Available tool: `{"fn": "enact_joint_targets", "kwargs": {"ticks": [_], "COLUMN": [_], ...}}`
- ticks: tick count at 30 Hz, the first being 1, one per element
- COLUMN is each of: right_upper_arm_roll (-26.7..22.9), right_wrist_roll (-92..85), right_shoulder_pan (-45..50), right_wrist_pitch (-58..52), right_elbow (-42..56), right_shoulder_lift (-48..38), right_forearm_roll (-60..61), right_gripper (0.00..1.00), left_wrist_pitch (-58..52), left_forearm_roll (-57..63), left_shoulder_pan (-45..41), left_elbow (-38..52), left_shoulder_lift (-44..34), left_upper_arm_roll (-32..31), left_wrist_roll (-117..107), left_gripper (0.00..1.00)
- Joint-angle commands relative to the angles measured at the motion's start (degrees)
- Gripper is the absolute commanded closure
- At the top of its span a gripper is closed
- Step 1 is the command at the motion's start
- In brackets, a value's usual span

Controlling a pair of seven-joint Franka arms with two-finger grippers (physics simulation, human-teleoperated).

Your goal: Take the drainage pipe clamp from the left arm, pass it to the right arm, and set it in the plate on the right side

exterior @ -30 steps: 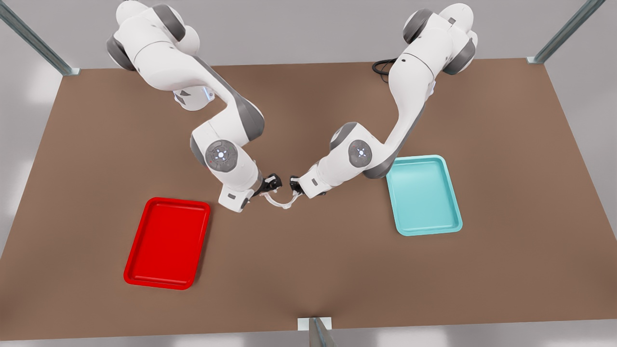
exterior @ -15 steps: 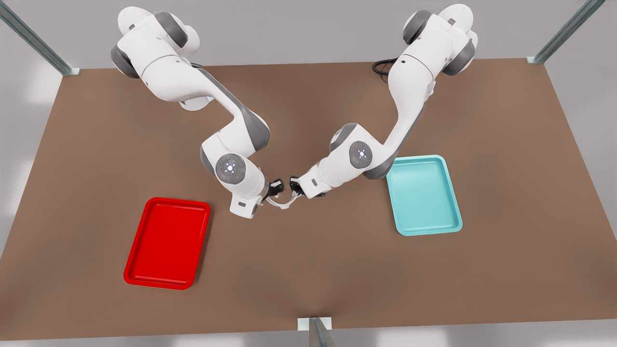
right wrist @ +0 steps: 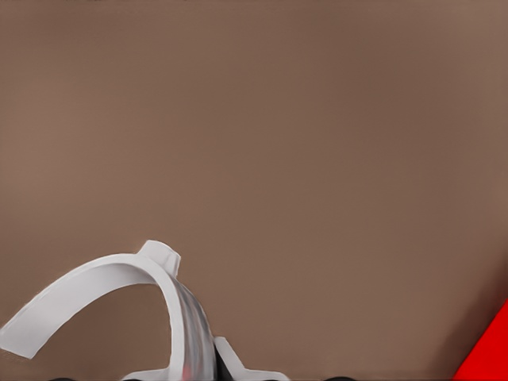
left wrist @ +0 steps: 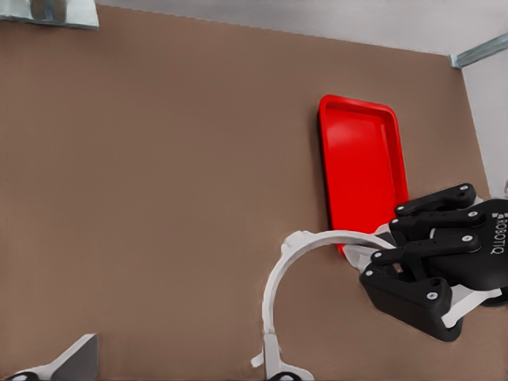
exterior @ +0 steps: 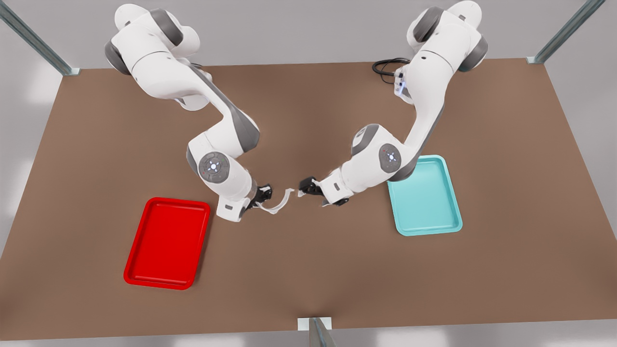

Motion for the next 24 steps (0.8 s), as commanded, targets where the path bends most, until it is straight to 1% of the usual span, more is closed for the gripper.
{"fn": "enact_joint_targets", "kwargs": {"ticks": [1, 2, 3, 5, 6, 8, 9, 10, 11, 14, 15, 17, 18, 19, 24], "right_upper_arm_roll": [0.0, 0.0, 0.1, 0.2, 0.3, 0.3, 0.3, 0.0, 0.1, -0.3, -0.5, -0.6, -0.6, -0.6, -0.8], "right_wrist_roll": [-1.2, -1.2, -1.4, -1.6, -1.7, -2.0, -3.1, -3.4, -5.7, -7.3, -7.3, -7.3, -7.4, -7.4, -7.4], "right_shoulder_pan": [-2.1, -4.4, -7.3, -11.3, -13.9, -18.2, -20.3, -21.9, -24.2, -27.0, -27.6, -28.9, -29.9, -30.4, -32.4], "right_wrist_pitch": [-0.3, -0.3, 0.3, 0.4, 0.8, 5.4, 6.7, 9.0, 12.1, 14.2, 14.9, 16.1, 16.8, 16.9, 18.1], "right_elbow": [-1.6, -3.5, -7.4, -9.8, -11.1, -17.0, -17.6, -19.4, -20.8, -20.8, -20.7, -20.4, -20.5, -20.4, -19.4], "right_shoulder_lift": [-1.0, -2.2, -4.4, -5.7, -6.2, -8.1, -7.6, -7.1, -6.1, -3.1, -2.0, -0.4, 0.2, 0.8, 3.1], "right_forearm_roll": [-3.3, -3.3, -3.3, -3.3, -3.3, -3.7, -3.7, -3.9, -5.1, -5.4, -6.8, -8.7, -9.0, -9.0, -12.6], "right_gripper": [0.79, 0.79, 0.79, 0.79, 0.79, 0.79, 0.79, 0.79, 0.79, 0.79, 0.79, 0.79, 0.79, 0.79, 0.79], "left_wrist_pitch": [-11.3, -13.8, -18.6, -24.9, -27.1, -32.1, -36.1, -37.3, -39.2, -38.4, -38.4, -39.1, -39.2, -39.2, -39.9], "left_forearm_roll": [1.5, 2.0, 4.4, 9.7, 13.1, 19.0, 23.4, 25.8, 26.0, 26.2, 26.0, 25.2, 22.6, 18.4, 18.7], "left_shoulder_pan": [5.1, 8.6, 14.0, 23.6, 25.6, 26.4, 26.5, 26.5, 27.3, 27.5, 27.5, 27.4, 22.0, 16.3, 16.8], "left_elbow": [0.1, 0.0, 0.0, 0.0, 0.0, 0.0, 0.0, 0.0, 0.0, 1.3, 1.3, 1.2, 0.7, -0.8, -0.7], "left_shoulder_lift": [-1.7, -3.2, -3.7, -3.8, -3.9, -6.3, -7.6, -8.6, -9.6, -11.4, -14.9, -18.6, -20.3, -22.3, -21.4], "left_upper_arm_roll": [-1.4, 0.3, 0.3, 0.3, 0.3, 0.6, 0.8, 0.8, 1.0, 3.0, 3.3, 3.2, 9.6, 17.5, 17.7], "left_wrist_roll": [1.7, 1.8, 3.9, 15.4, 18.0, 18.0, 17.9, 17.5, 17.3, 17.1, 17.0, 12.8, 13.0, 13.1, 16.0], "left_gripper": [0.00, 0.00, 0.00, 0.00, 0.00, 0.00, 0.00, 0.00, 0.00, 0.00, 0.00, 0.00, 0.00, 0.00, 0.00]}}
